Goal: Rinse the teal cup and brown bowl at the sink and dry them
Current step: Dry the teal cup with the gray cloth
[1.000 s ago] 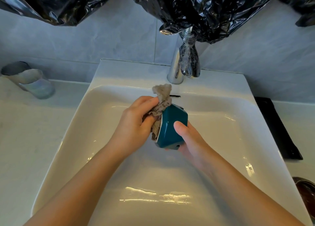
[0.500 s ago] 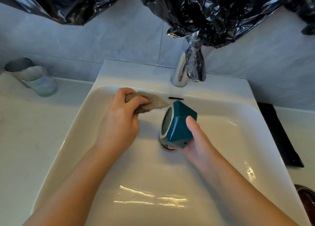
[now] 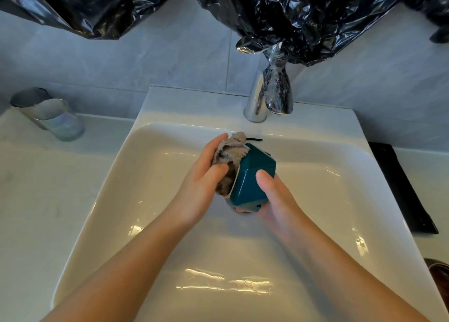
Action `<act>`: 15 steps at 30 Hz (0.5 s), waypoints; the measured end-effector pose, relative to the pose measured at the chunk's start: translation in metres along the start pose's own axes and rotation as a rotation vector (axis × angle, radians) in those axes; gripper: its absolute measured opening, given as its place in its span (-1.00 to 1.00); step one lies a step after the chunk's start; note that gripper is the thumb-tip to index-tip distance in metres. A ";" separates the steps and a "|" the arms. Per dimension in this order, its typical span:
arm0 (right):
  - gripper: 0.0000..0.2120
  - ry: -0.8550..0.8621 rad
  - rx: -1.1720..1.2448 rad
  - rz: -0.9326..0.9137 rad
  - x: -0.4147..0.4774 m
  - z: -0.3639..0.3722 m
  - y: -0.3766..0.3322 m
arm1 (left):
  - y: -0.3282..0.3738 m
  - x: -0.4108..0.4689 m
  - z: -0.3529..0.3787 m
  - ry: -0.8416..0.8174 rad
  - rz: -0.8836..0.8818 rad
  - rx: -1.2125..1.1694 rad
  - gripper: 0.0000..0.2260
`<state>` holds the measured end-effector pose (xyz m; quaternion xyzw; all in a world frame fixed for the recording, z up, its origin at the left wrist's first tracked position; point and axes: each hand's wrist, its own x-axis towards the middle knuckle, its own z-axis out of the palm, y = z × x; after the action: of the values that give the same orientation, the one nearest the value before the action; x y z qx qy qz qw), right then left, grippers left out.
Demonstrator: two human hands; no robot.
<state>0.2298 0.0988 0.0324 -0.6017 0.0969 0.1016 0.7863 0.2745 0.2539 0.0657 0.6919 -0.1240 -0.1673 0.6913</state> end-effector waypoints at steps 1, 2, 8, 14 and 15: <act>-0.15 0.011 -0.034 -0.005 -0.001 0.001 0.001 | -0.001 0.000 0.002 -0.008 -0.014 0.017 -0.57; -0.20 0.017 -0.069 -0.011 -0.002 0.001 0.001 | -0.001 0.000 0.003 0.020 0.003 0.082 -0.60; -0.39 0.009 -0.143 0.000 -0.004 0.003 0.002 | -0.003 0.007 -0.008 0.139 0.227 0.392 -0.71; -0.27 0.085 -0.084 0.009 -0.004 0.000 0.001 | -0.005 0.006 -0.015 -0.024 0.513 0.609 -0.59; -0.29 0.101 -0.051 0.001 -0.003 0.001 0.000 | -0.004 0.005 -0.015 -0.026 0.537 0.629 -0.55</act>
<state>0.2267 0.0996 0.0335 -0.6258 0.1342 0.0737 0.7648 0.2851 0.2654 0.0613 0.8103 -0.3541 0.0563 0.4635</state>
